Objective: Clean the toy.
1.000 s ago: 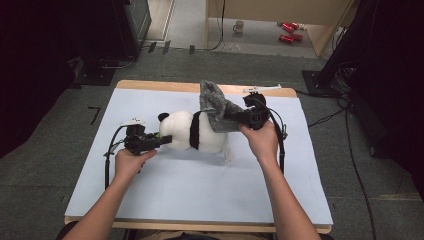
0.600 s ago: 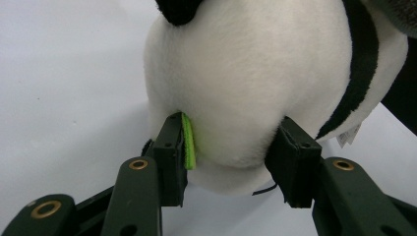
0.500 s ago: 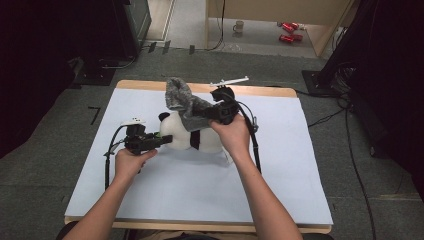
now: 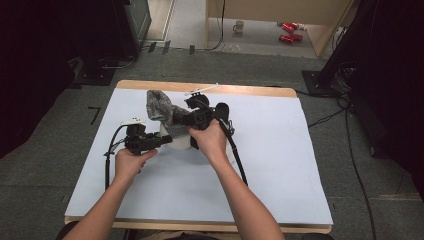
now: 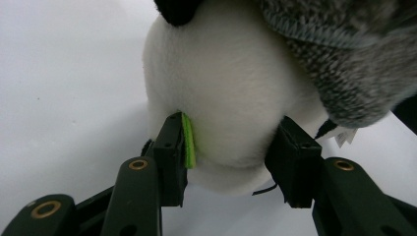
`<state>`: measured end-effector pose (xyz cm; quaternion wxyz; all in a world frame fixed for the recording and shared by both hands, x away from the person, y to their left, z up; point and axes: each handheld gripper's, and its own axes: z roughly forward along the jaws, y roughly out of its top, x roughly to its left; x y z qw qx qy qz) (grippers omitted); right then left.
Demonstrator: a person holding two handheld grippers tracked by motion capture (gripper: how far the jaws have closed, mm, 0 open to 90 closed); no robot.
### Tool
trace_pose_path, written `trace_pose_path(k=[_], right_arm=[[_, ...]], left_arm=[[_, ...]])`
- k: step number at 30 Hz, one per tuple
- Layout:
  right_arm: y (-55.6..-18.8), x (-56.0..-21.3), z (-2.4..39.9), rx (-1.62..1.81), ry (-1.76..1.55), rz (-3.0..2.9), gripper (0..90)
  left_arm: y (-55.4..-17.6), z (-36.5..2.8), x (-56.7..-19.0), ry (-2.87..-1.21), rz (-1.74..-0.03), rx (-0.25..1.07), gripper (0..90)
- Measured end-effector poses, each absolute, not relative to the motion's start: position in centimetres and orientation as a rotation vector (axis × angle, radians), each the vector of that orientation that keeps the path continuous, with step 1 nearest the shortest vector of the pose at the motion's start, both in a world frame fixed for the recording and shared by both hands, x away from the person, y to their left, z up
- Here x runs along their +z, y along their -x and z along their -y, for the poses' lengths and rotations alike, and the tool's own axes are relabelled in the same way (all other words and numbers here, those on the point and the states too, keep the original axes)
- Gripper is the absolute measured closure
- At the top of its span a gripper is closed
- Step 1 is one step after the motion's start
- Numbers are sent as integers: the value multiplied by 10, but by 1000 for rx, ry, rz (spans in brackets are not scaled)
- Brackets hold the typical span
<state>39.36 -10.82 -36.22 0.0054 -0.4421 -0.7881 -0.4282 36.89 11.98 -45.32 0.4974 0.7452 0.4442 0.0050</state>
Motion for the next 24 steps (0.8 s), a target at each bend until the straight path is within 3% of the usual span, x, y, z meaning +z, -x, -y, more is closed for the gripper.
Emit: trace_pose_path(k=[12, 24], right_arm=[[-388, -365, 114, -1290, 1373, 2627, 776], [-384, -366, 162, -1277, 1471, 2585, 776]], left_arm=[[-370, -120, -455, -1804, -1081, 7, 530], [-370, -119, -455, -1808, -1054, 37, 529]])
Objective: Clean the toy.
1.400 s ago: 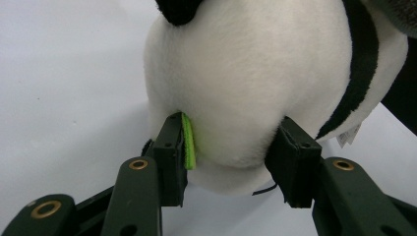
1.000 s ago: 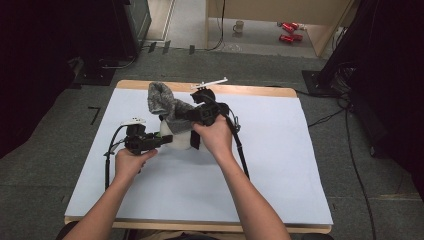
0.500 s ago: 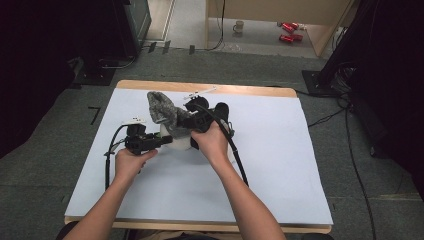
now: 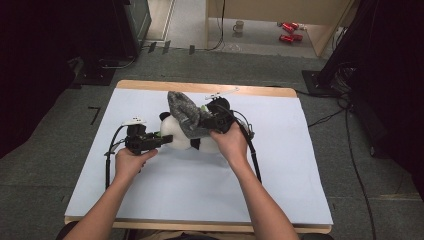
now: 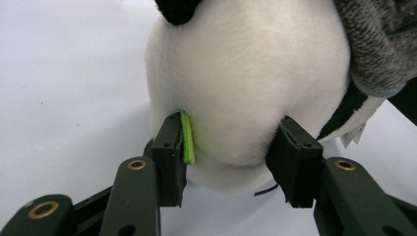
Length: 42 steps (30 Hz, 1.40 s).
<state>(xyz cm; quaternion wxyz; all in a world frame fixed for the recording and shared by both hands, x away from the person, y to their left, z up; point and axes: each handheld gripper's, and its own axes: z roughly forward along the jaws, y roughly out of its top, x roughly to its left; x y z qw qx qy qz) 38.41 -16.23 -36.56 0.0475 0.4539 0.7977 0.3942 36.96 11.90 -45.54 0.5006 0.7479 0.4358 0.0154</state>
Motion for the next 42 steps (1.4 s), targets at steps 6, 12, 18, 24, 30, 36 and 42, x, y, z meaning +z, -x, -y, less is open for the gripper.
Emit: trace_pose_path(k=[6, 12, 18, 24, 30, 36, 42], right_arm=[[-375, -360, 181, 1190, -1373, -2410, 776], [-372, -358, 203, 1181, -1407, -2377, 775], [-371, -358, 222, 1170, -1450, -2339, 774], [-373, -361, 239, 1140, -1499, -2310, 775], [-379, -364, 239, 1137, -1511, -2301, 776], [-383, -363, 240, 1122, -1511, -2298, 776], [-388, -362, 239, 1122, -1511, -2296, 775]], left_arm=[[-370, -119, -455, -1813, -1052, 33, 530], [-371, -120, -455, -1807, -1064, 16, 533], [-371, -120, -452, -1823, -1077, -5, 546], [-367, -120, -449, -1854, -1069, -1, 544], [-364, -124, -449, -1853, -994, 56, 421], [-364, -125, -455, -1926, -859, 162, 287], [-370, -118, -465, -1893, -842, 190, 266]])
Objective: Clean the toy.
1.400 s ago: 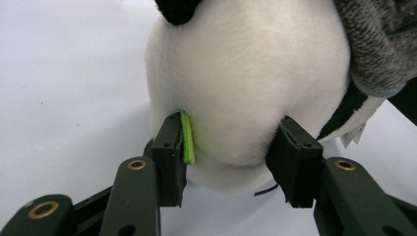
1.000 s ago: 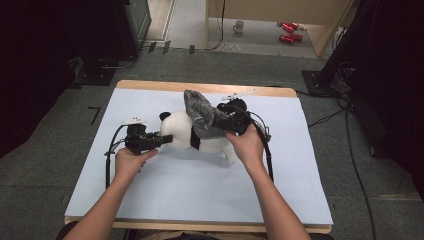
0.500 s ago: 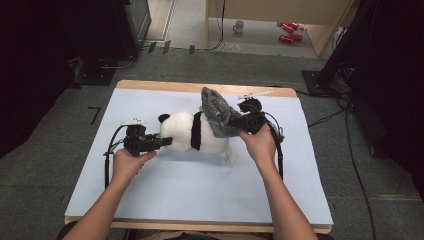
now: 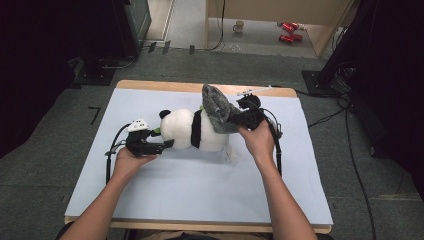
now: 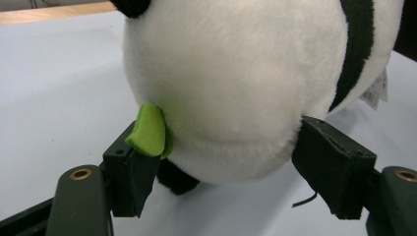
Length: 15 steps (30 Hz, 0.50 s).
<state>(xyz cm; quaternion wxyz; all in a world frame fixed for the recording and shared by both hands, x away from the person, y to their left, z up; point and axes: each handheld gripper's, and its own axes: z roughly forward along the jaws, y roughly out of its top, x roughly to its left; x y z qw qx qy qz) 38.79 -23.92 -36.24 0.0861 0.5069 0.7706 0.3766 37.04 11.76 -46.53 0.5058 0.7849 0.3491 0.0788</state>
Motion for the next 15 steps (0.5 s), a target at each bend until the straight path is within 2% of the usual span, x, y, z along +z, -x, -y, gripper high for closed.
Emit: trace_pose_path(k=[8, 11, 15], right_arm=[[-397, -363, 238, 1132, -1504, -2269, 765], [-399, -364, 237, 1149, -1510, -2259, 765], [-401, -363, 236, 1175, -1529, -2253, 755]], left_arm=[[-379, -114, -474, -1850, -900, 170, 279], [-380, -114, -475, -1851, -911, 177, 351], [-378, -113, -471, -1843, -970, 152, 493]])
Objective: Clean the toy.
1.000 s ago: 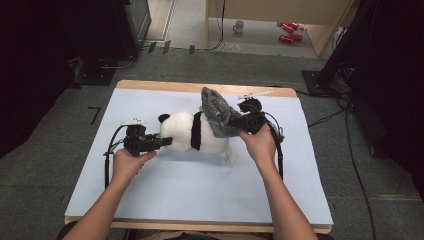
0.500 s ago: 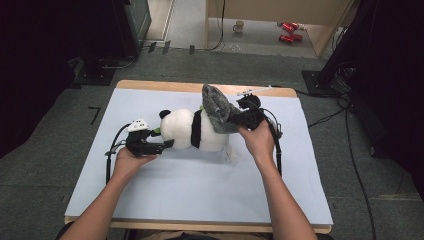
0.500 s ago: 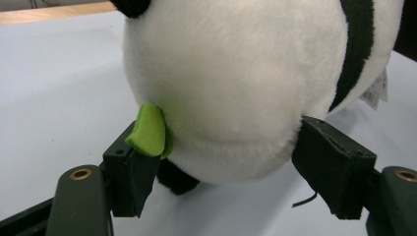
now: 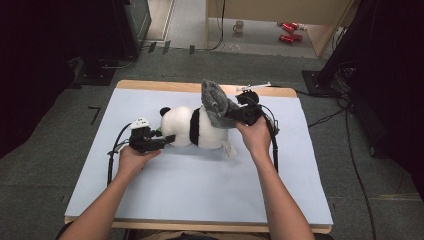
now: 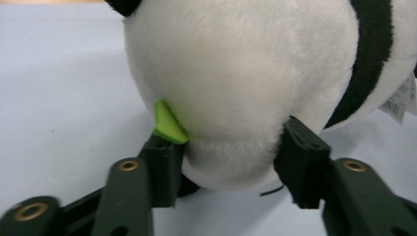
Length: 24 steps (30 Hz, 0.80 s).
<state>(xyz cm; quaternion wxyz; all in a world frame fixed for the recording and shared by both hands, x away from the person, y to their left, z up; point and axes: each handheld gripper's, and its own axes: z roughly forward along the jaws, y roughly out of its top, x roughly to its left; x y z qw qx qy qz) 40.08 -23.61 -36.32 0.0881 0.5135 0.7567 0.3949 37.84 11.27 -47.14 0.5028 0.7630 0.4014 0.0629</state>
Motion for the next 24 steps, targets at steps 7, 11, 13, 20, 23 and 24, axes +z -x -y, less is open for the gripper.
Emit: trace_pose_path(k=[7, 11, 13, 20, 23, 24], right_arm=[[-398, -355, 232, 1267, -1513, -2238, 795], [-392, -344, 224, 1320, -1482, -2256, 797], [-390, -338, 220, 1349, -1456, -2263, 798], [-379, -321, 198, 1447, -1375, -2311, 798], [-375, -318, 184, 1512, -1356, -2341, 798], [-375, -319, 178, 1533, -1347, -2356, 798]], left_arm=[[-377, -115, -460, -1840, -1064, 43, 651], [-376, -117, -451, -1817, -1115, -24, 665], [-373, -118, -445, -1802, -1127, -53, 675], [-362, -121, -433, -1784, -1129, -121, 693], [-359, -117, -431, -1797, -1133, -89, 692], [-359, -116, -432, -1793, -1137, -88, 691]])
